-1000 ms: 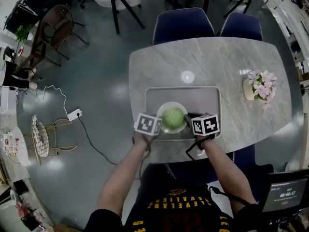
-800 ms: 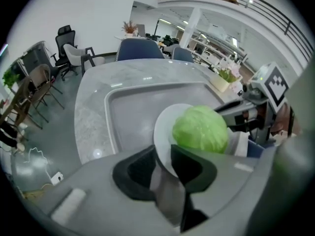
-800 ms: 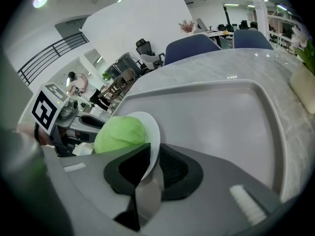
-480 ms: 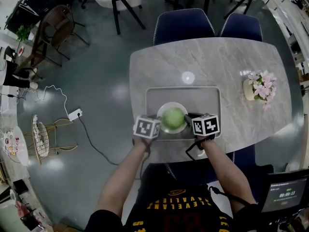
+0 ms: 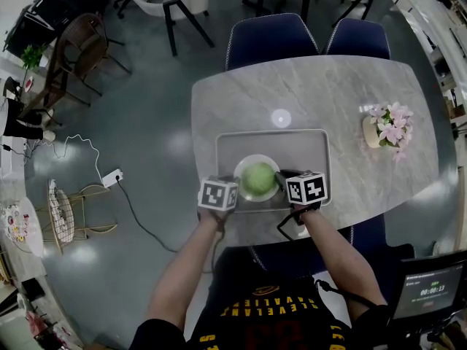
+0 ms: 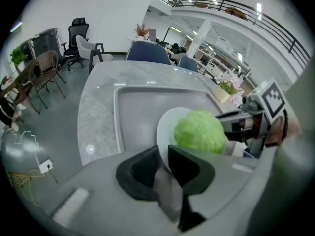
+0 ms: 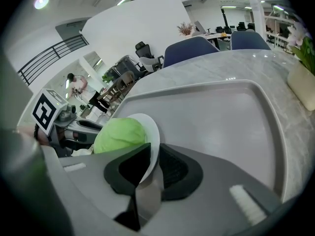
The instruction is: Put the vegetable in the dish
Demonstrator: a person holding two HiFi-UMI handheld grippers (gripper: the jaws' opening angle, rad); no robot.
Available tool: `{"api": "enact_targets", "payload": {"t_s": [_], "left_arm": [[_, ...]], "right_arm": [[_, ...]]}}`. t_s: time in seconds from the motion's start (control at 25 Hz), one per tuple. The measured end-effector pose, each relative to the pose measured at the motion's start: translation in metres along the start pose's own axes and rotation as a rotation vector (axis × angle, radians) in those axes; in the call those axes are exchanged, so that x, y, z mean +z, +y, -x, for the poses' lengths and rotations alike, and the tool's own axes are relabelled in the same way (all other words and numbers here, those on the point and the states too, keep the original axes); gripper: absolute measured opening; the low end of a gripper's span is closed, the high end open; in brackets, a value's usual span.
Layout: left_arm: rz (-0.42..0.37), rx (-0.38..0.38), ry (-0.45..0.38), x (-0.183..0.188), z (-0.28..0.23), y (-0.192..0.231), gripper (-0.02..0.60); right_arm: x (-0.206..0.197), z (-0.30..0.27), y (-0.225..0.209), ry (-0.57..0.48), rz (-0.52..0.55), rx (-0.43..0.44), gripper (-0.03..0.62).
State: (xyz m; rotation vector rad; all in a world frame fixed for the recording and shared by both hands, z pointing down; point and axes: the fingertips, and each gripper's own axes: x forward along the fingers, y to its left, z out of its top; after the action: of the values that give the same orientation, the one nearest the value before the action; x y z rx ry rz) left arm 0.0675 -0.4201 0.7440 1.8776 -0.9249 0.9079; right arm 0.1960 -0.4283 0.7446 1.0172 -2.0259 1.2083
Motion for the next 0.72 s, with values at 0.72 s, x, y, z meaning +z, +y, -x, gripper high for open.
{"api": "enact_targets", "payload": {"t_s": [0.72], "left_arm": [[-0.058, 0.125, 0.069, -0.01, -0.005, 0.006, 0.046]], "right_arm": [[-0.003, 0.004, -0.009, 0.016, 0.094, -0.068, 0.046]]}}
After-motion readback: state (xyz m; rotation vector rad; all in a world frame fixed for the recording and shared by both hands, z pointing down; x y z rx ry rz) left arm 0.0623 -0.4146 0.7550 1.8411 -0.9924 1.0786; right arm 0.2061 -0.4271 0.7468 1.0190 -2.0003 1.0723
